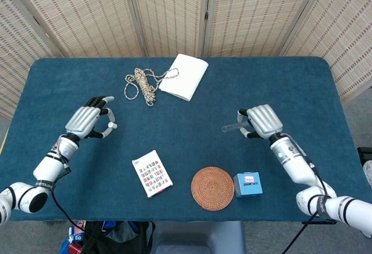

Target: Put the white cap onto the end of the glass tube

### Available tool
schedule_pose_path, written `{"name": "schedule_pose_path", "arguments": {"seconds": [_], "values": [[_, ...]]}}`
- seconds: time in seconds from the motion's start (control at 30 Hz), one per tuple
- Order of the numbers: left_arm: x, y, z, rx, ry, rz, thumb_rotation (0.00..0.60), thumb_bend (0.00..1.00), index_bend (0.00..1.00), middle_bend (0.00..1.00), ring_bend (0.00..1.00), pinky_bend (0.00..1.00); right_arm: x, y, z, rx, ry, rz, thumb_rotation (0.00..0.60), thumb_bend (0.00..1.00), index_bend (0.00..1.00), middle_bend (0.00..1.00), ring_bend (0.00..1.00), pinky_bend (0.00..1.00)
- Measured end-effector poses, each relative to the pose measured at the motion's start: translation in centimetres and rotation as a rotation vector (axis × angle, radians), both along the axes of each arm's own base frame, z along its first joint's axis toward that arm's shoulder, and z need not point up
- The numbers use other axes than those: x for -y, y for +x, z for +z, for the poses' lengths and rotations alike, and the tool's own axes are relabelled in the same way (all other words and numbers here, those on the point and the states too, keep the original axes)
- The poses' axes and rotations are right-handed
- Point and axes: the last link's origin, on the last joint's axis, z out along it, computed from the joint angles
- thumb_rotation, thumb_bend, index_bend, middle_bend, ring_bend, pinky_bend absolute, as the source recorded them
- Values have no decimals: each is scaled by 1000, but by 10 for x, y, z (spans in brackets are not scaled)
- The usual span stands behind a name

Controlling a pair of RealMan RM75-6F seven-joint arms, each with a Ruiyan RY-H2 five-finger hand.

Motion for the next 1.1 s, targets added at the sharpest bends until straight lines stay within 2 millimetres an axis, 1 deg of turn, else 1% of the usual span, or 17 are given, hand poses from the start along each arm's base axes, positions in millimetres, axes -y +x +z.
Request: {"name": "schedule_pose_path", "arguments": {"seconds": [0.2, 0.3, 0.43, 0.6, 0.73, 0.9, 1.1], "values": [[10, 23, 34, 146, 6, -10, 600, 410, 568, 29, 0, 0, 2, 24, -17, 156, 44, 9, 600, 500, 916, 1000, 1000, 1000], [14, 34, 48, 220, 13, -19, 600, 429, 575, 39, 0, 0, 4, 37, -25, 240, 73, 7, 600, 503, 925, 1000, 1000, 1000], [20, 48, 59, 318, 12, -32, 600, 438, 577, 44, 0, 0, 4, 58, -43, 357, 118, 7, 600, 508, 934, 1000, 1000, 1000], [28, 66, 61, 390, -9, -66, 600, 438, 575, 44, 0, 0, 3, 78, -61, 453, 159, 6, 600, 511, 935, 1000, 1000, 1000], [33, 76, 58, 390, -18, -100, 600, 438, 574, 44, 0, 0, 2, 92, -72, 511, 184, -3, 600, 515, 940, 1000, 1000, 1000], [38, 89, 51, 382, -30, -145, 600, 438, 574, 44, 0, 0, 1, 104, -79, 558, 210, -21, 600, 520, 941, 1000, 1000, 1000], [41, 101, 42, 341, -15, -200, 600, 437, 574, 44, 0, 0, -2, 120, -86, 591, 259, -45, 600, 528, 944, 1000, 1000, 1000]]}}
